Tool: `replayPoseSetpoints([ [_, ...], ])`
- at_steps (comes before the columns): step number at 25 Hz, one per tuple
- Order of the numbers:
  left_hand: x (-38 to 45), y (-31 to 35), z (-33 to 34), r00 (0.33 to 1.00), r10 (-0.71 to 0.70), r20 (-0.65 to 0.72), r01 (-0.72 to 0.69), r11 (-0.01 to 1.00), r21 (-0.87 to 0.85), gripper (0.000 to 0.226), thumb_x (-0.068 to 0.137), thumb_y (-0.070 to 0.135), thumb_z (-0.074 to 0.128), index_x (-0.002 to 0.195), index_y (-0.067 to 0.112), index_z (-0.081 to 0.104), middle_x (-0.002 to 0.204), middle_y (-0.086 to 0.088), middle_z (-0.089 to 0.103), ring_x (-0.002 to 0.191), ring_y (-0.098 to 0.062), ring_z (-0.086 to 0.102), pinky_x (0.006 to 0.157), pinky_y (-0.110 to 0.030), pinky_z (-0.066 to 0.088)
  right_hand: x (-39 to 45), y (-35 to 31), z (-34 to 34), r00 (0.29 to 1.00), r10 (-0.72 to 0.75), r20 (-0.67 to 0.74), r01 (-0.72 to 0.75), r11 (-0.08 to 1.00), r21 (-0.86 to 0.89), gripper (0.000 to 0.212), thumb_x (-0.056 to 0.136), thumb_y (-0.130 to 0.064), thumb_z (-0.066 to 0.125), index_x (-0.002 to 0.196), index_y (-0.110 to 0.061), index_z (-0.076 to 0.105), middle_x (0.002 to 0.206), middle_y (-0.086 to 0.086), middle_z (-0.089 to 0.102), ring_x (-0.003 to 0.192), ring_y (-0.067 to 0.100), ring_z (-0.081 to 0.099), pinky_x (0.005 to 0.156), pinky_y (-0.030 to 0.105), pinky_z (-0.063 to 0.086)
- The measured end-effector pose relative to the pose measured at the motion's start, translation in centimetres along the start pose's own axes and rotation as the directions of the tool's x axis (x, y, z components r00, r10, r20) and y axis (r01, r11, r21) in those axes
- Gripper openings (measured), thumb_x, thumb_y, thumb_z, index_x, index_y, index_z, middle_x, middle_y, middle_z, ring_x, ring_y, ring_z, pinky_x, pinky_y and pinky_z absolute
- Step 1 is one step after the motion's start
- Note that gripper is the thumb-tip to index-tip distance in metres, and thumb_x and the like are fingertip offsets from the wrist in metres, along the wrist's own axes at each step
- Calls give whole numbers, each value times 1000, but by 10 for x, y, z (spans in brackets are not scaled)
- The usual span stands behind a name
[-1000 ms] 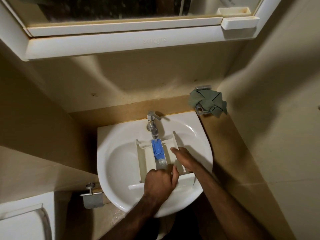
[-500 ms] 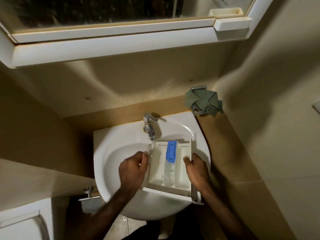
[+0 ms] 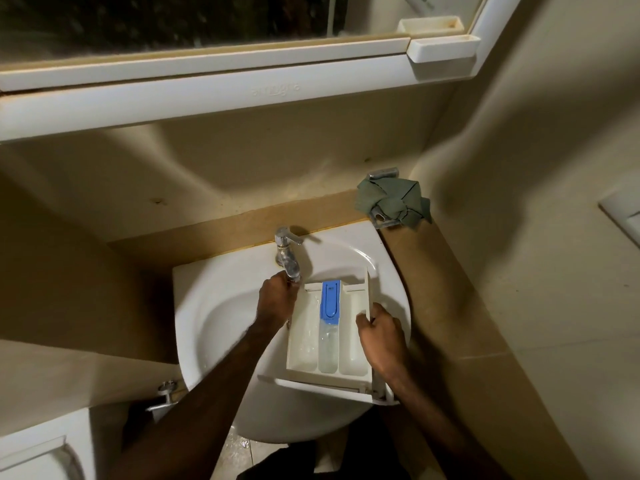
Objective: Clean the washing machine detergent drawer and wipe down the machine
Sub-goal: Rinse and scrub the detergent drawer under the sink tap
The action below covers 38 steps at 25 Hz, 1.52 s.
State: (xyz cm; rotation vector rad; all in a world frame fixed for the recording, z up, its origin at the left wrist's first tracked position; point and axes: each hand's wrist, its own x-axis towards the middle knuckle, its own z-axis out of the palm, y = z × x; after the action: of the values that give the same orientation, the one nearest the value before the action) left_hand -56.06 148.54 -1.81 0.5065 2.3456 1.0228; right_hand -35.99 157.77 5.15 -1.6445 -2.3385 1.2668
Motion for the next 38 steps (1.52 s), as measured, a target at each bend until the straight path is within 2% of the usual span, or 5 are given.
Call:
replayPoseSetpoints([
  [9, -4, -9, -5, 992, -83, 97, 102, 972, -212, 11, 101, 23, 63, 98, 21, 73, 89, -3, 73, 84, -29, 65, 79, -43, 55, -3, -3, 9, 998, -35, -60, 35, 999, -8, 30, 107, -32, 49, 130, -17, 59, 115, 3, 74, 101, 24, 73, 86, 42, 63],
  [19, -18, -2, 5, 980, 25, -197, -25, 1000, 2, 34, 105, 28, 59, 86, 4, 74, 81, -12, 75, 69, -26, 61, 65, -29, 40, -8, -3, 20, 998, -19, -60, 19, 1000, 14, 26, 106, -33, 51, 125, -17, 56, 110, 3, 73, 100, 25, 74, 85, 45, 63],
  [28, -39, -26, -6, 974, -6, 226, 71, 957, -282, 18, 105, 17, 58, 122, 15, 63, 114, -7, 72, 104, -28, 71, 87, -40, 60, -9, 3, 29, 998, -14, -68, 19, 997, 76, 25, 105, -31, 53, 127, -18, 58, 108, 1, 74, 100, 22, 73, 87, 43, 63],
  [34, -32, -11, -17, 983, 20, -182, -4, 996, 89, 39, 102, 45, 59, 78, 15, 53, 70, -3, 61, 65, -24, 54, 62, -31, 34, -11, -2, 47, 1000, 7, -24, 0, 960, 281, 18, 108, -24, 51, 123, -19, 61, 109, -4, 75, 98, 16, 73, 88, 37, 60],
  [38, -20, -15, -23, 995, 52, -87, -35, 982, 184, 38, 107, 37, 50, 106, 0, 60, 93, -23, 73, 85, -46, 67, 67, -43, 47, -3, -8, 54, 999, -2, -41, 14, 960, 278, 19, 110, -22, 46, 120, -13, 60, 99, -6, 70, 86, 16, 69, 79, 30, 55],
])
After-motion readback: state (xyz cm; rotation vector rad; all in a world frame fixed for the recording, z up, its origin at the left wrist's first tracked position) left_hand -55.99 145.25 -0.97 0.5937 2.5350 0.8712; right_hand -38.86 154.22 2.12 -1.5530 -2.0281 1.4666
